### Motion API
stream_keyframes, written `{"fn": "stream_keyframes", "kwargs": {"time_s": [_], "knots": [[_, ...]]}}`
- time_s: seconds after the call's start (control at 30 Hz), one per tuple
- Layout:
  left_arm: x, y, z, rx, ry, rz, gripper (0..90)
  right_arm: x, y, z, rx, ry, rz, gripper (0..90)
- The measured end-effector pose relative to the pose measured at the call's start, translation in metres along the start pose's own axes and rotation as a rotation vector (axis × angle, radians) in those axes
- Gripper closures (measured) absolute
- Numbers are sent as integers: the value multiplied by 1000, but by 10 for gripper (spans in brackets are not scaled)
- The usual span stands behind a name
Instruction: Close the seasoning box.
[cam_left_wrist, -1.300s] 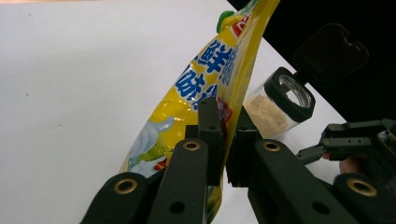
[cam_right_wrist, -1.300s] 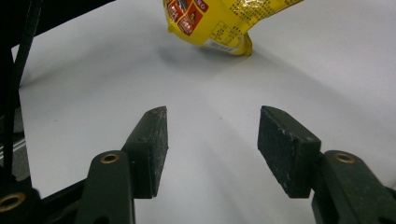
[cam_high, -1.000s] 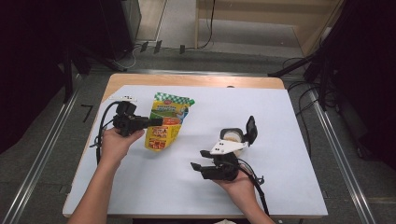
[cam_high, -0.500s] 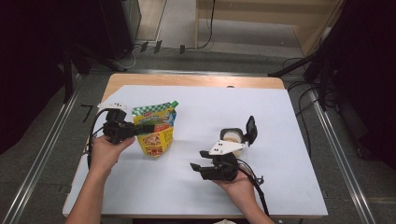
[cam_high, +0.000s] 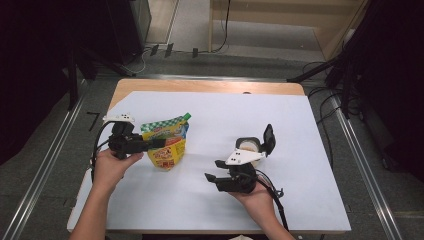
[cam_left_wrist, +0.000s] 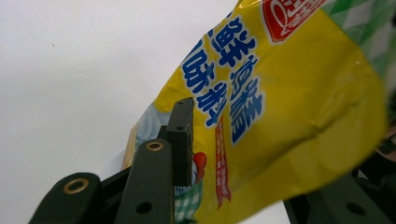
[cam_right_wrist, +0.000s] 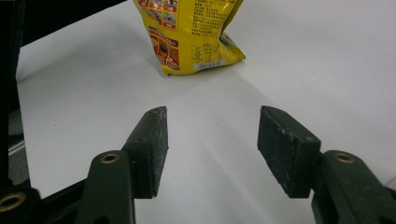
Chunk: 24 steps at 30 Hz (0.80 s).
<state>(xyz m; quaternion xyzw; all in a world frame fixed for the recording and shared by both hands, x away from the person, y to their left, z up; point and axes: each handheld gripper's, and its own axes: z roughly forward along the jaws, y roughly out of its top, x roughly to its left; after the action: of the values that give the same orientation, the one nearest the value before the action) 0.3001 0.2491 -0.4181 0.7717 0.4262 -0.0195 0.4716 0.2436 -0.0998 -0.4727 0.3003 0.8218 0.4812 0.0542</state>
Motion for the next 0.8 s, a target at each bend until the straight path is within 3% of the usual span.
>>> {"fn": "stream_keyframes", "kwargs": {"time_s": [0.33,0.53,0.63,0.8], "knots": [[-2,-1,-10,5,35,-8,580,-1,0,1,19,1,14,445],[-6,-2,-18,35,68,6,541,-4,0,-2,22,-3,19,446],[-9,-1,-23,37,63,14,538,-5,1,-2,23,-3,25,446],[-5,-2,-30,33,49,-7,523,-5,2,-2,46,-2,27,448]]}}
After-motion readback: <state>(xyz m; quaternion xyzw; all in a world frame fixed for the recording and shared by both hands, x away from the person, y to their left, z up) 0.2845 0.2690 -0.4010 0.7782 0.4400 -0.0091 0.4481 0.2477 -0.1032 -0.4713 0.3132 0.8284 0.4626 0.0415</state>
